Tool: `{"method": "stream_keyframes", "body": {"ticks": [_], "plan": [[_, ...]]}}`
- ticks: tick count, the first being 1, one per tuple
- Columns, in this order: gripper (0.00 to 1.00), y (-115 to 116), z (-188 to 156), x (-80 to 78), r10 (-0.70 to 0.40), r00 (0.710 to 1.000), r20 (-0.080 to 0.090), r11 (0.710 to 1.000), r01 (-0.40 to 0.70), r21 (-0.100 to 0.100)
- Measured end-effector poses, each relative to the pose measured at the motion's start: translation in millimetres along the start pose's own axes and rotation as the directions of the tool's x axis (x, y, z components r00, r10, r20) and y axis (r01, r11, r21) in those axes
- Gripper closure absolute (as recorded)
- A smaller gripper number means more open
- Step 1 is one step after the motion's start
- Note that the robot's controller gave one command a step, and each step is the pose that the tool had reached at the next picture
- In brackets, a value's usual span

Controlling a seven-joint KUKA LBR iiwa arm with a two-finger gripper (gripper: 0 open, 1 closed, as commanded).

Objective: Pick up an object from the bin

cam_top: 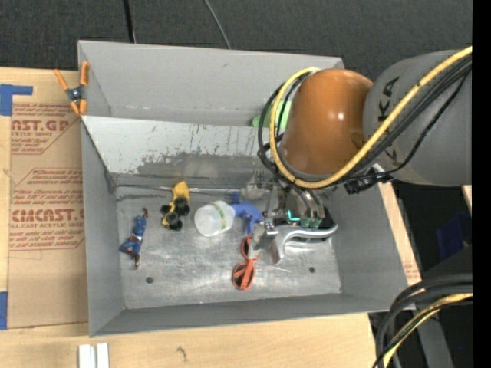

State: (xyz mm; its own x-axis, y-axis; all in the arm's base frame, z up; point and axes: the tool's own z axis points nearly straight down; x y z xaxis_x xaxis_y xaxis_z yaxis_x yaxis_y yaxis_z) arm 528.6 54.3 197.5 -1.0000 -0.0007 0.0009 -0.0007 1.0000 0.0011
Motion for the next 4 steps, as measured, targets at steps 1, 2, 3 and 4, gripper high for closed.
{"method": "stream_keyframes", "body": {"ticks": [1, 2, 3, 4], "plan": [[0.00, 0, -1, -0.6, 0.000, 1.000, 0.002, 1.000, 0.000, 0.000], [0.00, -47, 16, -8.4, 0.122, 0.993, 0.002, 0.993, -0.122, 0.000], [0.00, -94, 32, -9.9, -0.042, 0.999, 0.002, 0.999, 0.042, 0.001], [0.00, -133, 49, -27.7, 0.001, 1.000, 0.004, 1.000, -0.001, 0.000]]}}
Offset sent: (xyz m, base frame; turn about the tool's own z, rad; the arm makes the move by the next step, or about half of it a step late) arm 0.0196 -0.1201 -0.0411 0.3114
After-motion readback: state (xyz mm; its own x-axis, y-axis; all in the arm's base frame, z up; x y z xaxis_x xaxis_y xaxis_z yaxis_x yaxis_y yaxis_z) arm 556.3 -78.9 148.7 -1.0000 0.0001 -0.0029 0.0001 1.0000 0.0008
